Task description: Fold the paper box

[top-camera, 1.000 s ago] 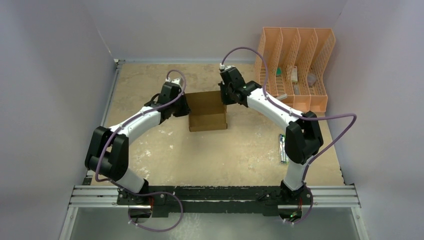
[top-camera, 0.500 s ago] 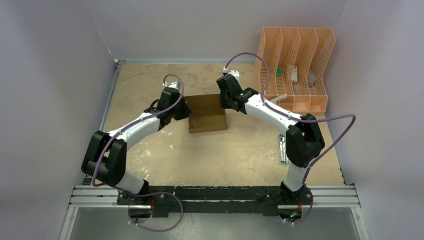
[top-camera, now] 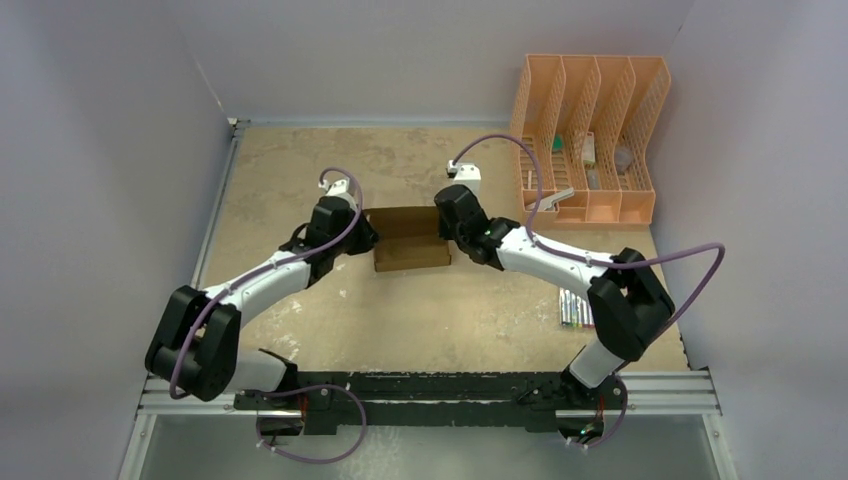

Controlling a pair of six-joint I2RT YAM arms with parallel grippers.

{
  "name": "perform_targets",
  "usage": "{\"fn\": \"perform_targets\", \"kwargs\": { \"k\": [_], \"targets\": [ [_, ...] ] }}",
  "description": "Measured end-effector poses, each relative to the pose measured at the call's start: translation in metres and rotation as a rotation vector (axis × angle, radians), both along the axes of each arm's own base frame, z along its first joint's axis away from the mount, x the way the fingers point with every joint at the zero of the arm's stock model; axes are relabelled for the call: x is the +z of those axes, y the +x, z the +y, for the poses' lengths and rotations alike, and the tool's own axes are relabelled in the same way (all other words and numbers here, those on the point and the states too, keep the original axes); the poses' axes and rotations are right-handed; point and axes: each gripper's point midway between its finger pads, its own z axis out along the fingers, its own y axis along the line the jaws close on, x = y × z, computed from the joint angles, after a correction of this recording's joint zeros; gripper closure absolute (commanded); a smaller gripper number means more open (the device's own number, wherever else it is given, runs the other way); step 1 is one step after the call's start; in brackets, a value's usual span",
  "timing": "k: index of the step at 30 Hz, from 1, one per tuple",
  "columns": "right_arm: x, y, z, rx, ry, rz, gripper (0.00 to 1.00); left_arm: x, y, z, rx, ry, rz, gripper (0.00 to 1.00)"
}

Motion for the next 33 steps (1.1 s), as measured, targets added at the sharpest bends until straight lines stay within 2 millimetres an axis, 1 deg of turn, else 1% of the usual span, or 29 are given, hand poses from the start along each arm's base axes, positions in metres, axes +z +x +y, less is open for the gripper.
{"fn": "perform_targets", "kwargs": {
  "k": [5, 9, 13, 17, 19, 21, 23, 25, 27, 29, 31, 33],
  "targets": [
    [-0.003, -0.012, 0.001, 0.021, 0.049, -0.045, 0.84, -0.003, -0.011, 0.005, -0.012, 0.012, -0.007, 0.92],
    [-0.008, -0.026, -0.001, 0.05, 0.079, -0.06, 0.76, -0.008, -0.022, 0.008, -0.015, 0.015, 0.003, 0.89],
    [-0.018, -0.04, -0.004, 0.09, 0.094, -0.053, 0.71, -0.026, -0.043, 0.015, -0.02, 0.028, 0.062, 0.83],
    [-0.026, -0.049, -0.008, 0.115, 0.095, -0.041, 0.65, -0.039, -0.059, 0.023, -0.008, 0.045, 0.106, 0.77],
    [-0.026, -0.052, -0.01, 0.126, 0.105, -0.045, 0.6, -0.046, -0.068, 0.028, 0.003, 0.053, 0.133, 0.72],
    [-0.024, -0.057, -0.011, 0.142, 0.118, -0.046, 0.55, -0.046, -0.075, 0.031, 0.01, 0.053, 0.145, 0.69],
    [-0.018, -0.062, -0.012, 0.159, 0.134, -0.051, 0.5, -0.039, -0.078, 0.033, 0.015, 0.042, 0.133, 0.65],
    [-0.004, -0.067, -0.013, 0.173, 0.154, -0.067, 0.46, -0.025, -0.081, 0.035, 0.026, 0.024, 0.105, 0.6],
    [0.013, -0.073, -0.014, 0.198, 0.181, -0.089, 0.4, -0.01, -0.085, 0.039, 0.043, 0.01, 0.068, 0.52],
    [0.027, -0.079, -0.017, 0.219, 0.188, -0.101, 0.36, 0.007, -0.087, 0.045, 0.068, 0.001, 0.036, 0.47],
    [0.041, -0.082, -0.021, 0.234, 0.179, -0.114, 0.34, 0.027, -0.088, 0.051, 0.102, -0.011, 0.001, 0.44],
    [0.06, -0.08, -0.021, 0.247, 0.164, -0.134, 0.34, 0.045, -0.085, 0.054, 0.132, -0.023, -0.029, 0.41]
  ]
}}
